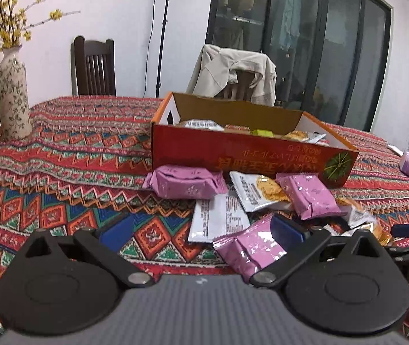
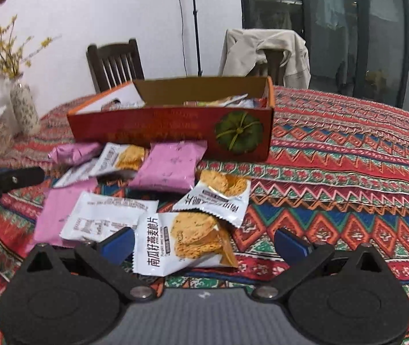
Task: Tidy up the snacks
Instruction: 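Grasp a yellow-and-white crisp packet with the right tool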
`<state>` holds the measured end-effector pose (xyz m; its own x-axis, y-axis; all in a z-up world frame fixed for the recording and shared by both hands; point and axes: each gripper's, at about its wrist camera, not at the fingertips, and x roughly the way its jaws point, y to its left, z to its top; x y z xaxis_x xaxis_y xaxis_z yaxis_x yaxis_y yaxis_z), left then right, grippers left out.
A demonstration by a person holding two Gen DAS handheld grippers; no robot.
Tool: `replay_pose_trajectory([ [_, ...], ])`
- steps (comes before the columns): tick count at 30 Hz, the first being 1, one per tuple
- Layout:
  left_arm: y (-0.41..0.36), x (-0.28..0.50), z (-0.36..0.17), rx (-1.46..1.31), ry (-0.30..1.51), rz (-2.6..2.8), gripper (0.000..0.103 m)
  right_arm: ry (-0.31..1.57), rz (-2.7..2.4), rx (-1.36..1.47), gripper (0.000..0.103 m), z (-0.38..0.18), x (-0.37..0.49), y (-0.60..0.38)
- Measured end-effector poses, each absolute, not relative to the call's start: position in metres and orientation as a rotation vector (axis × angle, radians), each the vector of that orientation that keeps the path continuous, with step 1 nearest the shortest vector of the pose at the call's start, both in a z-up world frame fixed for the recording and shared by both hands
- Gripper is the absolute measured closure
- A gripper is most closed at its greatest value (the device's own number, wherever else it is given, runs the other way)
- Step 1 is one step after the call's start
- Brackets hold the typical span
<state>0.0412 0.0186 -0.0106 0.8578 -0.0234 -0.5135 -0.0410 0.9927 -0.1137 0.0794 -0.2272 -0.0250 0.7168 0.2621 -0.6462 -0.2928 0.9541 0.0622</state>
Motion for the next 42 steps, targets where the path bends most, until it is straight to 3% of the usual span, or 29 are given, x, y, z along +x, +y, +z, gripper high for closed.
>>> replay_pose_trajectory([
  [15,0.02,0.046,-0.017,-0.14,0.566,0.007,0.0,0.711,0.293,-0.094,0.004,-0.033,0.087,-0.217],
  [18,0.018,0.047,-0.018,-0.13,0.569,0.019,0.0,0.689,0.313,-0.091,0.02,-0.031,0.083,-0.216],
  [19,0.017,0.048,-0.018,-0.124,0.572,0.026,0.0,0.679,0.316,-0.09,0.031,-0.03,0.081,-0.216],
  [21,0.016,0.048,-0.018,-0.113,0.574,0.039,0.0,0.67,0.317,-0.082,0.037,-0.029,0.08,-0.218],
  [22,0.016,0.048,-0.017,-0.109,0.575,0.045,0.0,0.664,0.32,-0.07,0.049,-0.028,0.08,-0.22],
  [23,0.015,0.048,-0.016,-0.106,0.574,0.05,0.0,0.658,0.321,-0.056,0.053,-0.027,0.079,-0.222],
  [27,0.011,0.045,-0.01,-0.096,0.57,0.06,0.0,0.63,0.325,-0.016,0.059,-0.024,0.075,-0.228],
  [42,-0.026,0.053,-0.012,-0.133,0.649,0.067,0.0,0.499,0.31,0.089,0.06,-0.014,0.056,-0.251],
])
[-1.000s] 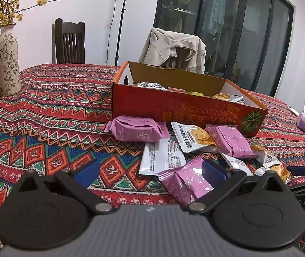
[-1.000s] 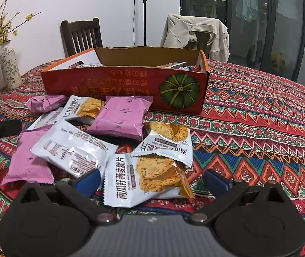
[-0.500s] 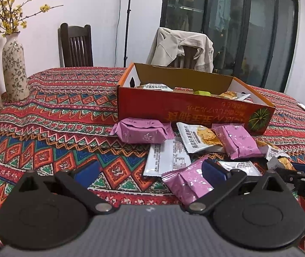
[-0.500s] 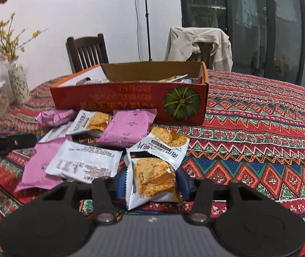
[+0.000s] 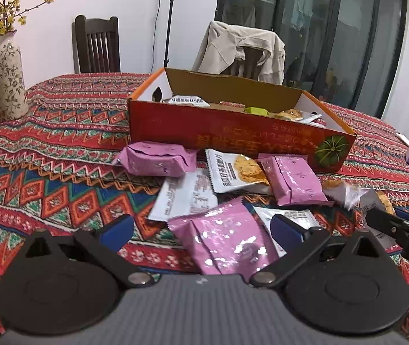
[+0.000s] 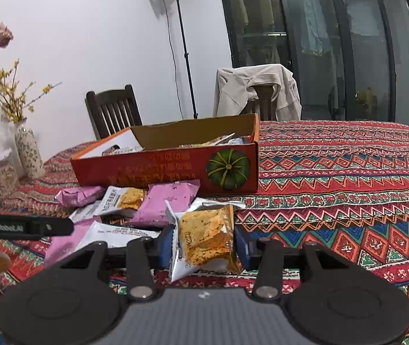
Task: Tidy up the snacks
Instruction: 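Grasp a yellow-and-white crisp packet with the right tool, then grasp a pink packet with the left tool while the right tool holds its crisp packet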
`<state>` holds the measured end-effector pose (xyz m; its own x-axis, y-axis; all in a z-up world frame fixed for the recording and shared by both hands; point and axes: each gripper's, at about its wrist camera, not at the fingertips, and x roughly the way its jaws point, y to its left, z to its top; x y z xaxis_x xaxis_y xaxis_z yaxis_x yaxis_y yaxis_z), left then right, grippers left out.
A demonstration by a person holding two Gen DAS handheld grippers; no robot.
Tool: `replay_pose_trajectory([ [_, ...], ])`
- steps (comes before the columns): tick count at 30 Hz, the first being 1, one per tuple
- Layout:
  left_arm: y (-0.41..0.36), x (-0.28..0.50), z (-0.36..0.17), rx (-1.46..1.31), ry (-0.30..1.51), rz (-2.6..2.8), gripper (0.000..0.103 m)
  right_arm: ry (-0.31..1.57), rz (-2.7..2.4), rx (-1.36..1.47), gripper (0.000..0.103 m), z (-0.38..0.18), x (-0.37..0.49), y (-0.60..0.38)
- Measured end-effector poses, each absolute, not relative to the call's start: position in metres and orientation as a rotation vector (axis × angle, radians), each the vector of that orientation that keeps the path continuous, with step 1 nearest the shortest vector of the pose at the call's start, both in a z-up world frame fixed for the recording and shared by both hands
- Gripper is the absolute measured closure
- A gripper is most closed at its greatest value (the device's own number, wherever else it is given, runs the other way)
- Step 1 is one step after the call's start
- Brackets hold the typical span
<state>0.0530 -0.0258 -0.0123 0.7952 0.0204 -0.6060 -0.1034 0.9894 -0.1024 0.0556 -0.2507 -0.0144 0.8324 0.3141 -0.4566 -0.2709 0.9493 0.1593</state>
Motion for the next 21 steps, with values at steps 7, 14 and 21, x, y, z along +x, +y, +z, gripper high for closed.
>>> replay_pose_trajectory([
  [7,-0.036,0.061,-0.022,-0.134,0.701,0.107,0.0,0.486,0.324,0.099,0.06,-0.014,0.053,-0.253],
  [14,-0.047,0.066,-0.03,-0.107,0.742,0.107,0.0,0.487,0.327,0.105,0.059,-0.014,0.051,-0.254],
  [21,-0.052,0.069,-0.033,-0.088,0.739,0.131,0.004,0.493,0.322,0.108,0.059,-0.015,0.052,-0.253],
])
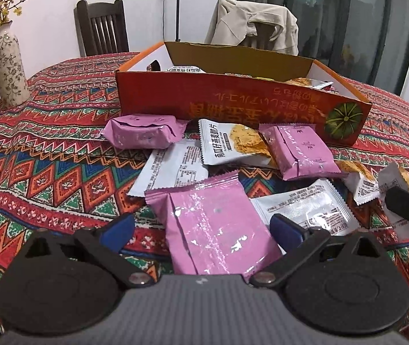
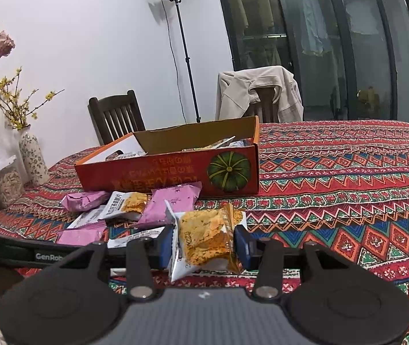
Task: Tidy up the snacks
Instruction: 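Grasp a pink packet with the left tool while the right tool holds its crisp packet, then carry both held packets into the cardboard box and open both tools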
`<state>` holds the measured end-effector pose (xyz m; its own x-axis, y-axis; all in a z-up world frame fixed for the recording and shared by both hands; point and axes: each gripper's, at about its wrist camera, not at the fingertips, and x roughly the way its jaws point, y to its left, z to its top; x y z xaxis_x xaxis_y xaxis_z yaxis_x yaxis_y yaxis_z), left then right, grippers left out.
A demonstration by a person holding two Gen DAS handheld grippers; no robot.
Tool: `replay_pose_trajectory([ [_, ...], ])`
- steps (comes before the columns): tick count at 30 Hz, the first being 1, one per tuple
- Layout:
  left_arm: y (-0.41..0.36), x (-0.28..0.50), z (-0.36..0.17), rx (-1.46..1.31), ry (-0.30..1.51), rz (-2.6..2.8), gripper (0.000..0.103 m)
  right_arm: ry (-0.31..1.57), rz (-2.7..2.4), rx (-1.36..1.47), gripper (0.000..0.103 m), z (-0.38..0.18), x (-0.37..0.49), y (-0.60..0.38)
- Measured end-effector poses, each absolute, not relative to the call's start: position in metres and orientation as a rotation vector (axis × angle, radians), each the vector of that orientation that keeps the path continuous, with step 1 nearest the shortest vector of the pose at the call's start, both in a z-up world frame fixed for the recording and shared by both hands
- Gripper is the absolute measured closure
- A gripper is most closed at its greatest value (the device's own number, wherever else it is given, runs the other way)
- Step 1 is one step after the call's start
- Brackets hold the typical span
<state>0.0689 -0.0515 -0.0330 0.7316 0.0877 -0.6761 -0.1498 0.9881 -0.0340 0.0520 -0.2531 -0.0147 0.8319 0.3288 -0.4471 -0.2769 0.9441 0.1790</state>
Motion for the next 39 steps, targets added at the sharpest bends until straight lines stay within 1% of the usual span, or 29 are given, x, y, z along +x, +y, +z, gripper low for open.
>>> replay_pose_trajectory([
  [1,-0.051,0.067,-0.032,-0.083,0.731,0.115,0.012,0.494,0.322,0.109,0.059,-0.015,0.052,-0.253],
  [2,-0.051,0.064,-0.031,-0.073,0.722,0.092,0.017,0.495,0.322,0.108,0.059,-0.015,0.052,-0.253],
  [3,-0.051,0.061,-0.03,-0.062,0.716,0.071,0.027,0.495,0.322,0.109,0.059,-0.015,0.053,-0.253],
  [4,-0.049,0.058,-0.03,-0.053,0.713,0.059,0.033,0.494,0.322,0.109,0.059,-0.015,0.053,-0.253],
  [13,-0.028,0.043,-0.026,-0.09,0.698,0.028,0.034,0.484,0.328,0.101,0.059,-0.015,0.051,-0.251],
  [26,-0.026,0.04,0.004,-0.084,0.612,-0.039,0.034,0.427,0.308,0.073,0.059,0.004,0.043,-0.248],
  [33,-0.031,0.053,0.028,-0.063,0.546,-0.062,0.034,0.408,0.3,0.047,0.059,0.023,0.048,-0.241],
  [39,-0.039,0.075,0.056,-0.014,0.471,-0.065,0.034,0.391,0.293,0.037,0.059,0.043,0.069,-0.235],
])
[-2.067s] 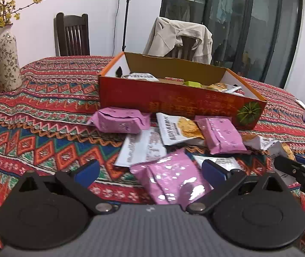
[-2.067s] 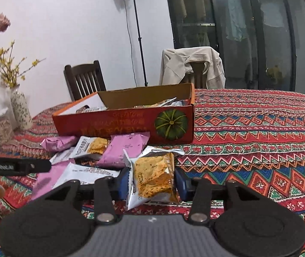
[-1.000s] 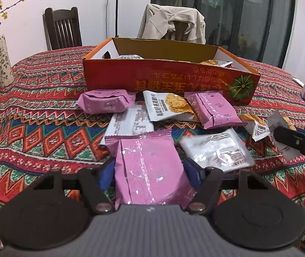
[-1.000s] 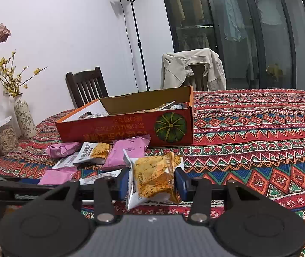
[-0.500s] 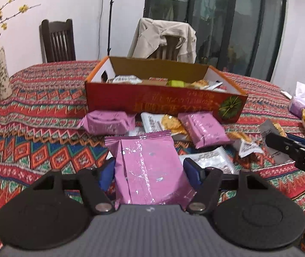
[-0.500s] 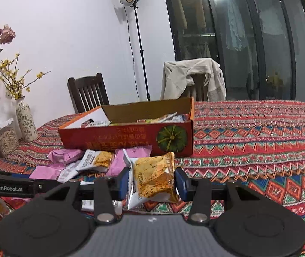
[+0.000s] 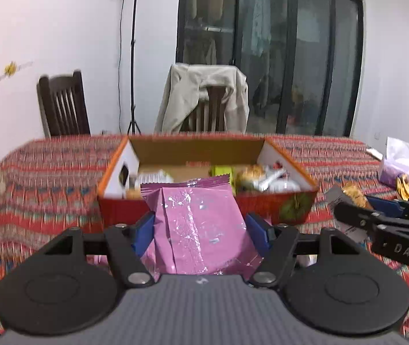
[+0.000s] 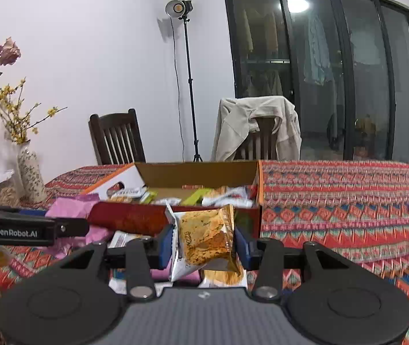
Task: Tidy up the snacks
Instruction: 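Carry both held packets into the cardboard box and open both tools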
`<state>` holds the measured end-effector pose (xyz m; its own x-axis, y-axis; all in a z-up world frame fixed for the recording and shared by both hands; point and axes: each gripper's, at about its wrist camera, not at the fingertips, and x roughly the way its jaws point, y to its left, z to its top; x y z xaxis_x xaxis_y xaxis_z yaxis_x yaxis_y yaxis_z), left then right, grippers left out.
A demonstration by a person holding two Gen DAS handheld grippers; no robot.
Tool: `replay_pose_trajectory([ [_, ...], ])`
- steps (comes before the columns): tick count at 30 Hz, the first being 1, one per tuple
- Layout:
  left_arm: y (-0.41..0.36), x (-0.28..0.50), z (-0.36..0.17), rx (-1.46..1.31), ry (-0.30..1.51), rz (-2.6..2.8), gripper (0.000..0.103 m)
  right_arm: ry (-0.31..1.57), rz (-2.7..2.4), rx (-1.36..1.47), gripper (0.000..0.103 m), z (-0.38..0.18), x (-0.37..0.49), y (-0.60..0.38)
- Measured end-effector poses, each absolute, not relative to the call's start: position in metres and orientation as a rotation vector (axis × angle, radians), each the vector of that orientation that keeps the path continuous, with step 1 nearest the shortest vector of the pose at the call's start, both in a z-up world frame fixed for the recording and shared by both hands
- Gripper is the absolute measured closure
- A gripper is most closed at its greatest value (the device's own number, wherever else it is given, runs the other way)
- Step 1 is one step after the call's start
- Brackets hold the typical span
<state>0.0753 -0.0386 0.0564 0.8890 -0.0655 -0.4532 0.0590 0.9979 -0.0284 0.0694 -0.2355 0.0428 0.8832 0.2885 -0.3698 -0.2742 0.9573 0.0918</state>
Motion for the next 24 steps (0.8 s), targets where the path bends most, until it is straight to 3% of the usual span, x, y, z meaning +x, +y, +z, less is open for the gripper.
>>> replay_pose_trajectory([
  [15,-0.037,0.168,0.091,-0.035,0.425,0.009,0.034,0.405,0.266,0.011,0.059,0.073,0.174,-0.209],
  [24,-0.016,0.227,0.082,-0.097,0.431,0.059,0.034,0.411,0.245,0.032,0.059,0.067,0.239,-0.194],
])
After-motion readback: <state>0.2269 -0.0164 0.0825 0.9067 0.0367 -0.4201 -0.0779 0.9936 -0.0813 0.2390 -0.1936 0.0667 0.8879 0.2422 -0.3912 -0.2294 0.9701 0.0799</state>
